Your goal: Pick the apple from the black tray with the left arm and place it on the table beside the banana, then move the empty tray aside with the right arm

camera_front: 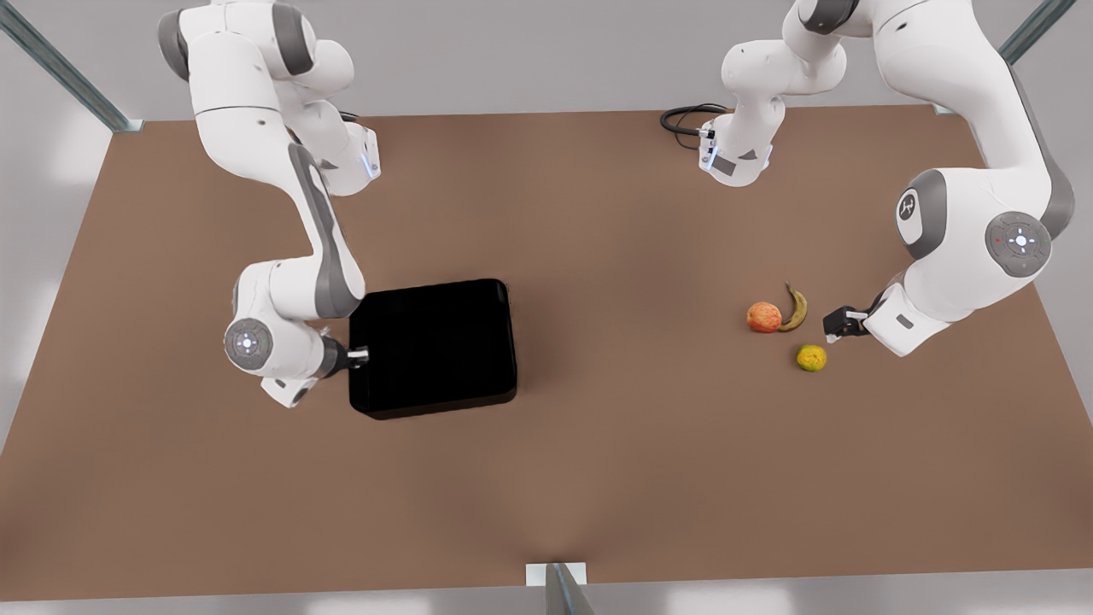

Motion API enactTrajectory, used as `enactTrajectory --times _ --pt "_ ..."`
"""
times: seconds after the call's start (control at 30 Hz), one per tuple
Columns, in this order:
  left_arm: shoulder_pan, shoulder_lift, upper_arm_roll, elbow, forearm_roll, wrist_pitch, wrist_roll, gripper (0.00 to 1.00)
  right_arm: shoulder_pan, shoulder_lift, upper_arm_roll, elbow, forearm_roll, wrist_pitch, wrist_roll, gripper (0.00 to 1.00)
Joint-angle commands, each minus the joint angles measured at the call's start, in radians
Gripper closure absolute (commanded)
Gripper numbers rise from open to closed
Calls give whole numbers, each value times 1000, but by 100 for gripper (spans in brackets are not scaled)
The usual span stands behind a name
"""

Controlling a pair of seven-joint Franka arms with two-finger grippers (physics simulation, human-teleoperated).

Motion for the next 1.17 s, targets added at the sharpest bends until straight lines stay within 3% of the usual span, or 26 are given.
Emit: enactTrajectory --times 0.0,0.2,0.3,0.5,0.53,0.57,0.6,0.7,0.73,0.8,0.9,0.97,1.13 --pt "0 -2 0 1 1 -2 31 0 0 0 -53 5 -5 -95 -382 83" --pt "0 -1 0 1 1 -2 31 0 -4 59 -243 25 -13 -107 -708 83" --pt "0 -1 0 1 1 -2 31 0 -31 124 -295 60 -7 -106 -831 83" --pt "0 -1 0 1 1 -2 31 0 -59 239 -295 126 26 -89 -854 83" --pt "0 -2 0 1 1 -2 31 0 -59 245 -295 134 26 -89 -854 76" --pt "0 -2 0 1 1 -2 33 0 -59 250 -295 140 32 -89 -850 21" --pt "0 -2 0 1 1 -2 31 0 -59 248 -295 147 61 -91 -839 0" --pt "0 -1 0 1 1 -2 31 0 -59 210 -304 192 65 -132 -824 0" --pt "0 -1 0 1 1 -2 31 0 -56 152 -307 242 65 -232 -767 0" --pt "0 1 0 2 1 -2 31 0 -53 122 -234 477 55 -437 -474 0" --pt "-1 1 -5 11 -13 -2 28 0 -54 122 -171 577 39 -427 -296 0" --pt "-3 5 -6 13 -2 7 63 0 -82 119 -83 605 -50 -427 -284 0" --pt "-11 7 -6 13 -2 7 54 0 -83 101 -80 605 -51 -428 -282 0"
